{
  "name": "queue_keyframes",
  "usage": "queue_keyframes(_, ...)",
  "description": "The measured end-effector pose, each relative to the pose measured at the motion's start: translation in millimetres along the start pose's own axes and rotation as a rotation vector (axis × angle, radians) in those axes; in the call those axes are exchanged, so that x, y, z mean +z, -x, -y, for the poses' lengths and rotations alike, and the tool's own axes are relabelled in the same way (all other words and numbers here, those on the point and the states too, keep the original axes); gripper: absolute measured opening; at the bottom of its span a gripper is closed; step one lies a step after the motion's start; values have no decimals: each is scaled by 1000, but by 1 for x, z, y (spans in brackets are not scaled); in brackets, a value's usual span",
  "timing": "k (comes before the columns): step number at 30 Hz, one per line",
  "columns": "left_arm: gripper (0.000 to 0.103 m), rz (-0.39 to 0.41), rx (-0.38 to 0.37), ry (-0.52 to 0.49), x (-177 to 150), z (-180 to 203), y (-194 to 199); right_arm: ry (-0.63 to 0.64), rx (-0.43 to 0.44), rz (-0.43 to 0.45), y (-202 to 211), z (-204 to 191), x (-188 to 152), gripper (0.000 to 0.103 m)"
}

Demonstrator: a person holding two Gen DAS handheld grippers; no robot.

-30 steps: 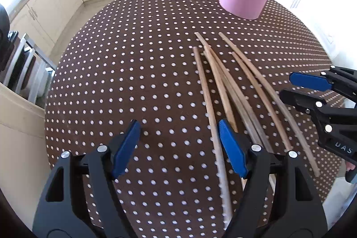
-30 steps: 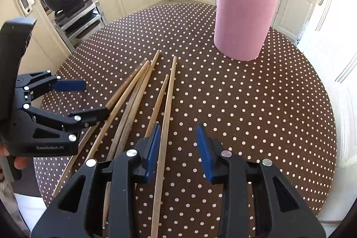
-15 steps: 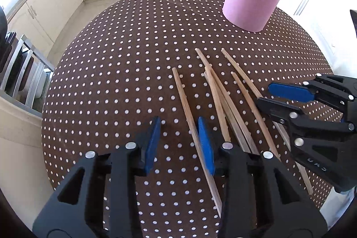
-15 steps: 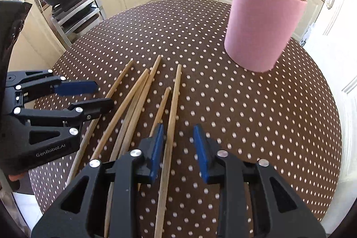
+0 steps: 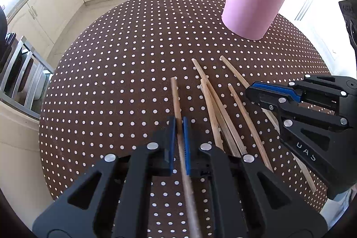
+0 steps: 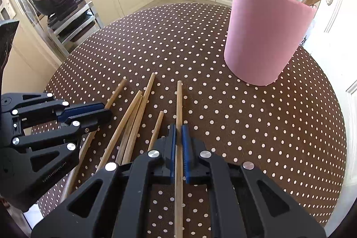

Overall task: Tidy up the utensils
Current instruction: 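Close the left gripper on a chopstick while the right gripper grasps another, then lift the left gripper's chopstick over the pink cup while the right gripper carries its own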

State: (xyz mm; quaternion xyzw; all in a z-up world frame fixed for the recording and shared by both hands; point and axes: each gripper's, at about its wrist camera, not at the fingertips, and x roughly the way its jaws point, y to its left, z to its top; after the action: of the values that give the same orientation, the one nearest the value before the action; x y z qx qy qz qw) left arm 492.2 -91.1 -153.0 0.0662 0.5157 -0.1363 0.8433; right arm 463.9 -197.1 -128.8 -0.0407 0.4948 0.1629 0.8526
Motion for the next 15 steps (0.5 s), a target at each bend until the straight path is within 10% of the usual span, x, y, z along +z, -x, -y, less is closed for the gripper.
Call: queue_keyframes(15,6,161,28,3,-10,9,94,-11,18,169,95,5,-11,5)
